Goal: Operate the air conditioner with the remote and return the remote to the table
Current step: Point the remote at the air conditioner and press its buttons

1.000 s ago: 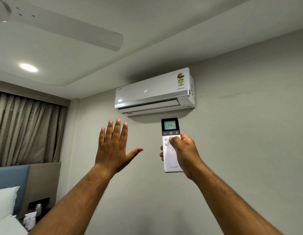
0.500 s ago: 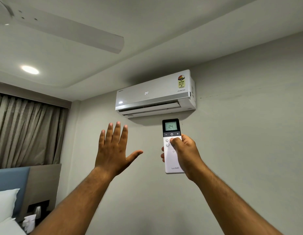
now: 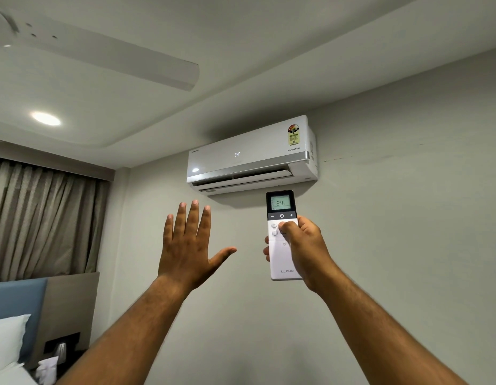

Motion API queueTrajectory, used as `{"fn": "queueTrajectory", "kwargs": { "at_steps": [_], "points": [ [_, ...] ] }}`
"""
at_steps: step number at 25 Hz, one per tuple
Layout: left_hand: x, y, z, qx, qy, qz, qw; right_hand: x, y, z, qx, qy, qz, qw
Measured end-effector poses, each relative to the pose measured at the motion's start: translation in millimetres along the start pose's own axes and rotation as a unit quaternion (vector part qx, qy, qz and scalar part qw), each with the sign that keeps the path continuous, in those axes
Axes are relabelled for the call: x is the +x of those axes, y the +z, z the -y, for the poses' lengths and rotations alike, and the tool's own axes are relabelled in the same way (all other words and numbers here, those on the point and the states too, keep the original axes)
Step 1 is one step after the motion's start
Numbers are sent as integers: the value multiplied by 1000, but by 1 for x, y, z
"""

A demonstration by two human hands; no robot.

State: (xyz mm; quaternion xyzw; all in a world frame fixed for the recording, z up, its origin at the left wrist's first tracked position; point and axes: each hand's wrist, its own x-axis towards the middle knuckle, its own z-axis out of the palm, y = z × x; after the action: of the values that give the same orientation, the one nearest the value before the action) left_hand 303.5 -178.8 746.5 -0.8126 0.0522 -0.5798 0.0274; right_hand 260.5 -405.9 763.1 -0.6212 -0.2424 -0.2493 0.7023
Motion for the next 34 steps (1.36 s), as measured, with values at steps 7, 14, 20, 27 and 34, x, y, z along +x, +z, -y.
{"fn": "queueTrajectory", "kwargs": {
  "at_steps": [7,14,20,27,34],
  "points": [
    [6,-10,-2,2,9,-13,1000,0,-2,5,7,-2,-2,1000],
    [7,-15,1,8,2,-17,1000,-1,-1,7,8,-6,-1,1000],
    [9,-16,3,6,4,-20,1000,0,0,5,-2,-4,4,1000],
    [7,-13,4,10,-3,-12,1000,0,2,3,0,1,6,1000],
    [7,-11,6,9,-3,-20,1000,3,1,-1,3,1,8,1000]
  ]
}}
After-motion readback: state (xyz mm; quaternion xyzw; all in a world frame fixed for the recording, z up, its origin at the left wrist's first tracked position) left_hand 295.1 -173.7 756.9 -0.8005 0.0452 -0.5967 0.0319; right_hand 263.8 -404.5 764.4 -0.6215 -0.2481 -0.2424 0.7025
